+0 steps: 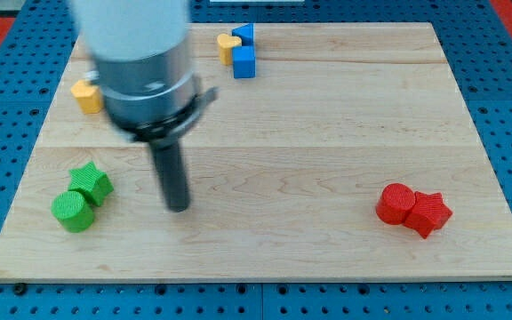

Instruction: Push the green star into the blue cube

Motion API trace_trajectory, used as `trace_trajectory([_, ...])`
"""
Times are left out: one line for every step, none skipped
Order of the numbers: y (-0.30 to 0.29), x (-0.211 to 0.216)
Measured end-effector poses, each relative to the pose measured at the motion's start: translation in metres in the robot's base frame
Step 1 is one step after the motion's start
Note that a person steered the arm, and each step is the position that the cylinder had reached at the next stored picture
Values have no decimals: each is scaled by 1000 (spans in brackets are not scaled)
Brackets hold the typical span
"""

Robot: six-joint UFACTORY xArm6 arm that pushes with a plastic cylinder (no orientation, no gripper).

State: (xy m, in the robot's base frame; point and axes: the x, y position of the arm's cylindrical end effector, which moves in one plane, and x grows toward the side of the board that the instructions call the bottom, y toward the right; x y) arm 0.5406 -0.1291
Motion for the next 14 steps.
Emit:
trace_trajectory([-92, 12])
trace_trajectory([-122, 39])
trace_trajectory([-109, 71])
trace_trajectory([-157, 76])
trace_trajectory([-174, 72])
trace_trajectory([-174, 63])
trace_trajectory([-175, 59])
trace_trajectory([-176, 50])
trace_trajectory([-176, 25])
trace_trajectory([-176, 11])
trace_trajectory([-159, 5])
trace_trajectory([-137, -1])
trace_trajectory([-113, -3])
trace_trajectory([-89, -8])
